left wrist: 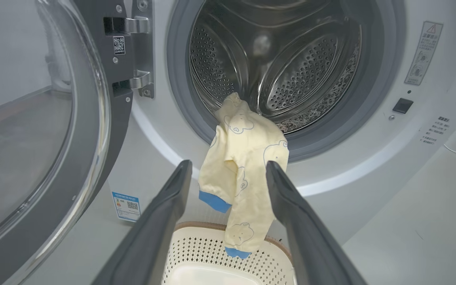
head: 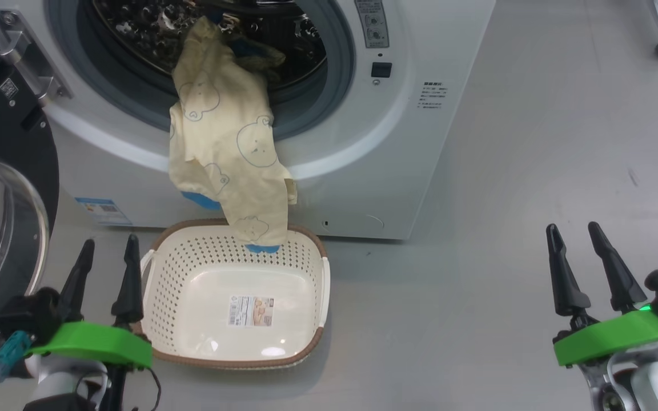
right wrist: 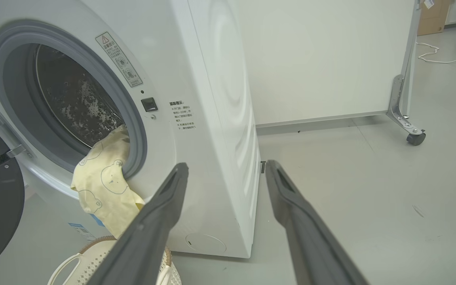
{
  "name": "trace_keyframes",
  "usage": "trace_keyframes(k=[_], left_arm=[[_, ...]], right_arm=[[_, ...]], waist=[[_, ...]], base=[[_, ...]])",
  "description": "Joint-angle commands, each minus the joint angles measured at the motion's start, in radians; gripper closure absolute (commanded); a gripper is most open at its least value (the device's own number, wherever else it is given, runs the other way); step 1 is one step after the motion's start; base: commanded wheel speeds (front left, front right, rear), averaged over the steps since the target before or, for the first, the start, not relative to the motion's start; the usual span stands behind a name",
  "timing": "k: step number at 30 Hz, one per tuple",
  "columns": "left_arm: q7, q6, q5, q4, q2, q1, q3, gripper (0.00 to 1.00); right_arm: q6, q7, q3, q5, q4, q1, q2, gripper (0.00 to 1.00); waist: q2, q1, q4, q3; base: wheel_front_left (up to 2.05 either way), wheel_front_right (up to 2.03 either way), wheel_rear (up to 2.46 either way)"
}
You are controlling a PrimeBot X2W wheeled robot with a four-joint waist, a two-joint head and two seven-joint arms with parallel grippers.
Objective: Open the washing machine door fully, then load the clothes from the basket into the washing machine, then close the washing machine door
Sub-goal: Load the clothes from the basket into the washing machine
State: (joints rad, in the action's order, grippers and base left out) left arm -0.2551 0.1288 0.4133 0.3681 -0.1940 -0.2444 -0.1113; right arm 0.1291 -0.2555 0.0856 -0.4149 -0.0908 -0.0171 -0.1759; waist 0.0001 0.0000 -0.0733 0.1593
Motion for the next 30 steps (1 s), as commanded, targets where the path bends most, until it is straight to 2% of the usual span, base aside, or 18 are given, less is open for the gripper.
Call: trace_keyframes(k=[1, 17, 30], left_arm=[[-0.007, 0.002, -0.01, -0.044, -0.032, -0.01, 0.049, 0.0], [-0.007, 0.002, -0.039, -0.116, -0.006, 0.076, 0.092, 0.0], [-0.007, 0.002, -0.004, -0.05, -0.001, 0.04, 0.033, 0.0]], right_arm=[[0.002, -0.006, 0.009, -0.001, 0.034, -0.002, -0.027, 0.0], [0.002, -0.006, -0.004, -0.003, 0.045, 0.013, -0.031, 0.0], [0.002, -0.006, -0.002, 0.003, 0.059, -0.024, -0.009, 0.0]], waist=[[-0.0001, 0.0, 0.003, -0.005], [-0.0001, 0.0, 0.012, -0.003], [-0.0001, 0.0, -0.001, 0.089]], base=[[0.0, 0.0, 0.0], [0.0, 0.0, 0.0], [0.0, 0.0, 0.0]])
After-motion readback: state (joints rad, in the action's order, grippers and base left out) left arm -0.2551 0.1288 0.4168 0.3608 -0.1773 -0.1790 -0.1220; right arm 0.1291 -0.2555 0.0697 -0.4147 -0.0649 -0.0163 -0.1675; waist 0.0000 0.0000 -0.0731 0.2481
